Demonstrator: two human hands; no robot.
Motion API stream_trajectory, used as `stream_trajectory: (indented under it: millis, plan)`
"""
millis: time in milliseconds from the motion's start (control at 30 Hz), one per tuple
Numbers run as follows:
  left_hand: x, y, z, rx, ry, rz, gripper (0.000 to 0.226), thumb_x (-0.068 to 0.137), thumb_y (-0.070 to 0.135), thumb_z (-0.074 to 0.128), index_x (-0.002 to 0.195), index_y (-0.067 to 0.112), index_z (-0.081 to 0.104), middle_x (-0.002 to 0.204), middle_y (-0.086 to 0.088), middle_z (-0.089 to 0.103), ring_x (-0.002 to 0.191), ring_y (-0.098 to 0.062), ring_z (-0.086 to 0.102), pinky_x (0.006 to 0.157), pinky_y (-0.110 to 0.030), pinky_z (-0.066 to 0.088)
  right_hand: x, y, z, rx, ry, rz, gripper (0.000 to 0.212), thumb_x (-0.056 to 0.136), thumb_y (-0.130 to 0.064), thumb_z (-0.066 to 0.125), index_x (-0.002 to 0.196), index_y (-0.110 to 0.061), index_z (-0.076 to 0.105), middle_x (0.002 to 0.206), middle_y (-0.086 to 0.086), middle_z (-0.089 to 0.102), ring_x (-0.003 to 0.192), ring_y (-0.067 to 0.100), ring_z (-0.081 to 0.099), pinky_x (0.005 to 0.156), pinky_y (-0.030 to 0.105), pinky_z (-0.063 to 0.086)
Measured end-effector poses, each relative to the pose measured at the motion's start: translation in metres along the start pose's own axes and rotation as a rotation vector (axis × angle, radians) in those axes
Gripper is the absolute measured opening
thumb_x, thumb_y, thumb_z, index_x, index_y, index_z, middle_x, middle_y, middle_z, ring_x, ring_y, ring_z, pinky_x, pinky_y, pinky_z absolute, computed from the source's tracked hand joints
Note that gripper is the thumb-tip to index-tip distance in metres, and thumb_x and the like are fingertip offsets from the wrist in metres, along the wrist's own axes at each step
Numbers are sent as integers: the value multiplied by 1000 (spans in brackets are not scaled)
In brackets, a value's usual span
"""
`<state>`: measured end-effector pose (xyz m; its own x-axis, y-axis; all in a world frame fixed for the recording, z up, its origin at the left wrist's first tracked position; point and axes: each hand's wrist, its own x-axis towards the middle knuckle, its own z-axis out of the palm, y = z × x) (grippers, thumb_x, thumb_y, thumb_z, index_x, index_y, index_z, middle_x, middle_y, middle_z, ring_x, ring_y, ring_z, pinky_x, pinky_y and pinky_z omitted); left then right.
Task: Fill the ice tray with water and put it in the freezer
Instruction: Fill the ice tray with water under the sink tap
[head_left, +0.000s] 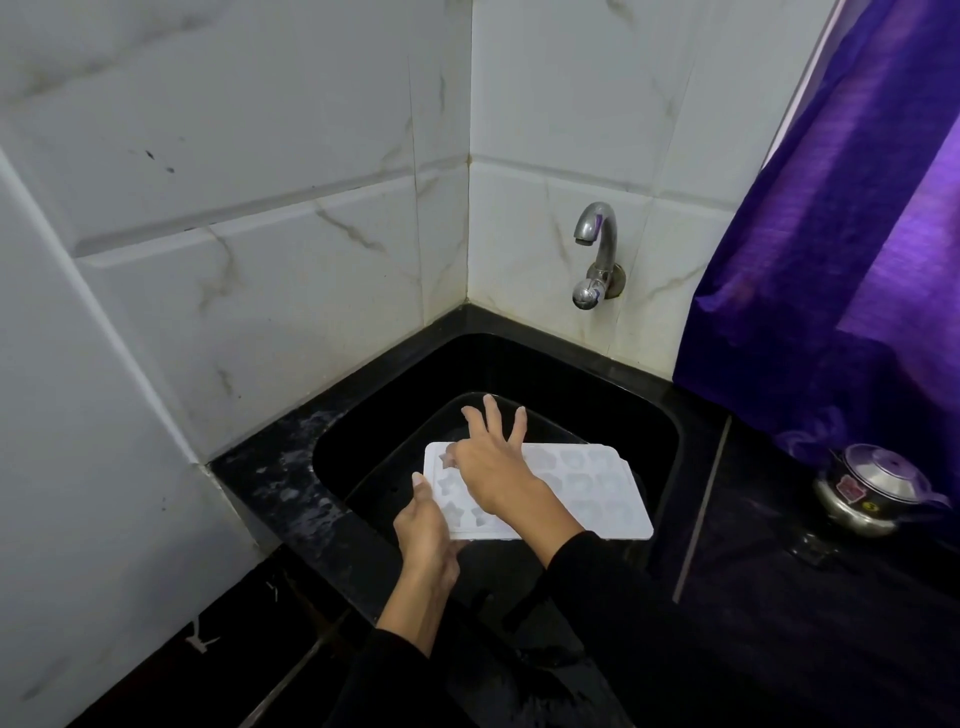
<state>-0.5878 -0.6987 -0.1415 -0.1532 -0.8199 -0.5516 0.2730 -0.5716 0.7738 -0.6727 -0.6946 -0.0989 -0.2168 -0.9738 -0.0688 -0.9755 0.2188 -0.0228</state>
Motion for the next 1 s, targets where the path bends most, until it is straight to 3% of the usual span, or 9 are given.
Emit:
stream_trajectory:
  millis: [233, 600, 733, 833, 1000]
  plan:
    - [0, 0, -4, 3, 17, 5, 37, 100, 40, 41, 86, 12, 60, 86, -13, 68, 74, -28, 67, 59, -37, 53, -1, -1, 7, -5, -4, -21, 62, 85, 5, 63, 136, -27, 52, 159, 15, 10, 147, 40, -13, 113, 66, -9]
    - [-1, -2, -2, 20, 8, -13, 37, 100, 41, 40, 88, 13, 60, 89, -14, 68, 76, -29, 67, 61, -38, 54, 1, 0, 9, 44, -18, 4, 59, 83, 9, 61, 133, -23, 54, 156, 16, 17, 147, 39, -9, 113, 66, -6]
    - [-1, -2, -2, 29, 6, -16, 36, 100, 41, 41, 87, 13, 60, 89, -14, 68, 76, -29, 67, 61, -38, 54, -4, 3, 7, 111, -34, 32, 65, 82, 12, 59, 134, -26, 53, 159, 15, 8, 147, 38, -14, 113, 64, -9]
    - [1, 1, -3, 18, 1, -14, 36, 100, 42, 41, 90, 12, 59, 92, -13, 68, 83, -30, 67, 68, -41, 55, -13, 16, -10, 237, 38, 86, 70, 80, 18, 52, 131, -30, 52, 161, 10, 1, 147, 33, -18, 114, 61, -12]
    - [4, 6, -7, 8, -11, -9, 38, 100, 44, 39, 93, 13, 59, 96, -10, 68, 89, -30, 66, 77, -47, 55, -36, 75, -38, 357, 168, 316, 70, 77, 21, 47, 121, -32, 58, 161, 6, 7, 148, 28, -13, 114, 58, -11]
